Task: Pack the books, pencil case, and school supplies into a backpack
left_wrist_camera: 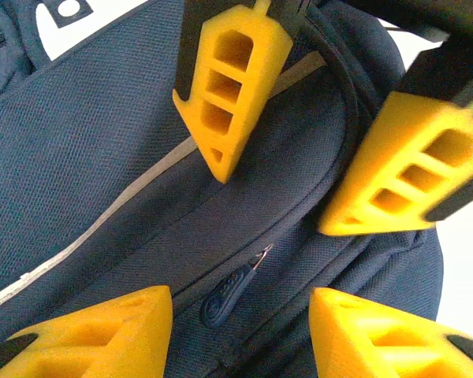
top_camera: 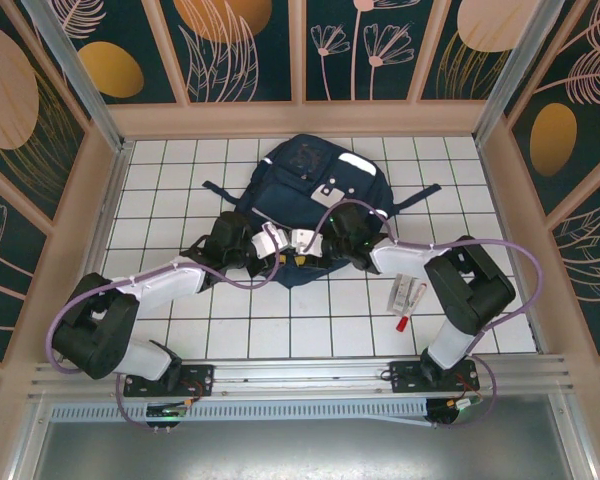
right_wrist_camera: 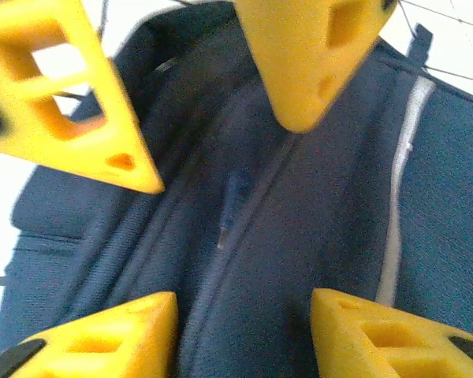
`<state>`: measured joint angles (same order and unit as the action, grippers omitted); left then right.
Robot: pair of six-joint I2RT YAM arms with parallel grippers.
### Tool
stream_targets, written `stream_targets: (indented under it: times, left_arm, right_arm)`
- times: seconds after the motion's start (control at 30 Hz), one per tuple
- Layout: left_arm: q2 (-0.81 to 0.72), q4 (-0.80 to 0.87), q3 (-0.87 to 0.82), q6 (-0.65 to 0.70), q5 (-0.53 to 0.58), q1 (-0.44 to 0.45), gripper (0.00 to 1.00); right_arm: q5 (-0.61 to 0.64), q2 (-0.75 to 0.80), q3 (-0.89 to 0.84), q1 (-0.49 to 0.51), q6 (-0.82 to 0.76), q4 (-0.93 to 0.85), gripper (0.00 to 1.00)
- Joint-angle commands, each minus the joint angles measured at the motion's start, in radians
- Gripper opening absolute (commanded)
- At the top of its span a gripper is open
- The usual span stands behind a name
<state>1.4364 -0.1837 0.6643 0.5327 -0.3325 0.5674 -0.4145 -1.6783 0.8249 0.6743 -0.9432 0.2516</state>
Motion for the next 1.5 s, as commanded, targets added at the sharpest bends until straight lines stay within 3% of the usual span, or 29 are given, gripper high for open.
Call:
stream_targets:
  times: [0.0,0.07,0.13,0.3,0.7,0.83,1.1,1.27,1.47]
  left_arm:
    - [0.006,-0.049,0.001,0.034,-0.017,-0.002,0.46]
    - [-0.001,-0.074,-0.009,0.029,-0.017,-0.002,0.47]
    - [-0.016,-0.094,-0.017,0.029,-0.018,-0.002,0.48]
    - [-0.028,-0.085,-0.012,0.052,-0.063,-0.002,0.48]
    - [0.032,-0.164,0.005,0.019,-0.117,-0.001,0.48]
    - [0.053,-0.153,0.023,0.036,-0.166,-0.001,0.41]
    - [0.076,-0.185,0.008,0.025,-0.099,-0.002,0.26]
    - [0.051,-0.261,-0.042,-0.013,-0.109,0.000,0.28]
    - [0.062,-0.194,-0.009,0.005,-0.129,0.000,0.26]
  right_arm:
    - [0.170,-0.006,-0.032,0.020,-0.001,0.126,0.29]
    - [0.158,0.019,-0.055,0.020,0.005,0.157,0.10]
    - [0.089,0.056,-0.081,0.011,0.008,0.169,0.00]
    - [-0.118,0.117,-0.069,-0.009,0.027,0.128,0.00]
    - [-0.232,0.165,-0.038,-0.028,0.039,0.065,0.00]
    - [-0.251,0.181,-0.049,-0.042,0.064,0.098,0.00]
    - [-0.237,0.213,-0.055,-0.068,0.103,0.136,0.00]
    - [-0.238,0.215,-0.055,-0.073,0.109,0.136,0.00]
    - [-0.241,0.219,-0.053,-0.076,0.111,0.128,0.00]
